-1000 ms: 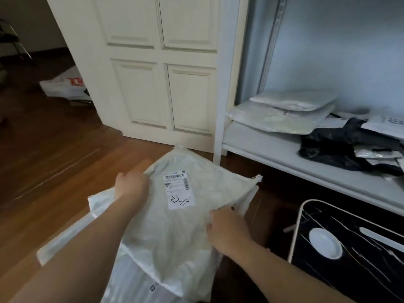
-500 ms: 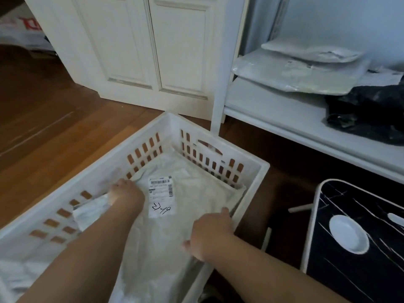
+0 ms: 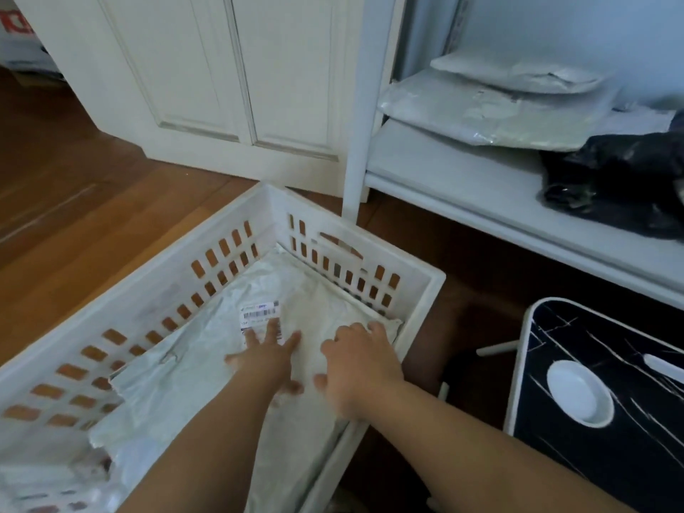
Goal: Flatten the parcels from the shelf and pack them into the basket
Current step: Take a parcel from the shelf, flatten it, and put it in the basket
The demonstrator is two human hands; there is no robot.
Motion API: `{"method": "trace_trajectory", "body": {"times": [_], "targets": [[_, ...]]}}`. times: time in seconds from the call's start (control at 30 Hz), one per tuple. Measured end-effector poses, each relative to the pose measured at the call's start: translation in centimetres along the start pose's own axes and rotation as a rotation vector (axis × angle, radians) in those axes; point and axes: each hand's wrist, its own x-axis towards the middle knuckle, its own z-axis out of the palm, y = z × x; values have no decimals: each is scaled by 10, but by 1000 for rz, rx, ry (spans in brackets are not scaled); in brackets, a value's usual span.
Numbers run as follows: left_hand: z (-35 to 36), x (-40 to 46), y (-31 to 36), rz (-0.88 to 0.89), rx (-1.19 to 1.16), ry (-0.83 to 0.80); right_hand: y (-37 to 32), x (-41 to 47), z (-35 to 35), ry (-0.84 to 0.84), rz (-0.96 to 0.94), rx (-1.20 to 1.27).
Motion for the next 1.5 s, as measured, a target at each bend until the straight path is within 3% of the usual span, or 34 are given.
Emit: {"method": "trace_trajectory", "body": {"times": [0.1,0.2,0.3,0.43,0.57,0.63,0.77,0.93,1.13,1.2,1.27,1.4,1.43,1.5], "targets": [[-33,-5,9,13,-3,53,12,-6,-10,50,-27,156],[-78,-27,29,100,-44,245,31,-21,-24,238,35,296],[-114,-55,56,223,-187,448,64,-48,-31,390,118,284],[-147,-84,99,255,-436,548,124,-95,-34,374,334,217],[-173,-112,154,422,-586,652,179,-136,-36,386,521,224],[-186,-121,186,460,-715,593,204,-154,-34,363,577,212],[-208,-122,247,513,-1335,262,242,-180,-19,290,664,261],[-240,-114,311,470,-1817,164,276,-191,-15,374,613,275],[-267,-91,356,408,-2028,11,316,-191,-9,448,578,264],[-270,-85,366,379,-2066,44,327,-192,5,416,576,264],[-271,-89,371,392,-2068,126,336,-186,24,536,620,240],[-277,-119,376,366,-2082,139,331,-197,15,584,584,374],[-278,-128,376,366,-2133,132,334,-198,17,657,593,402],[-278,-152,380,426,-2260,113,328,-203,10,612,623,451]]}}
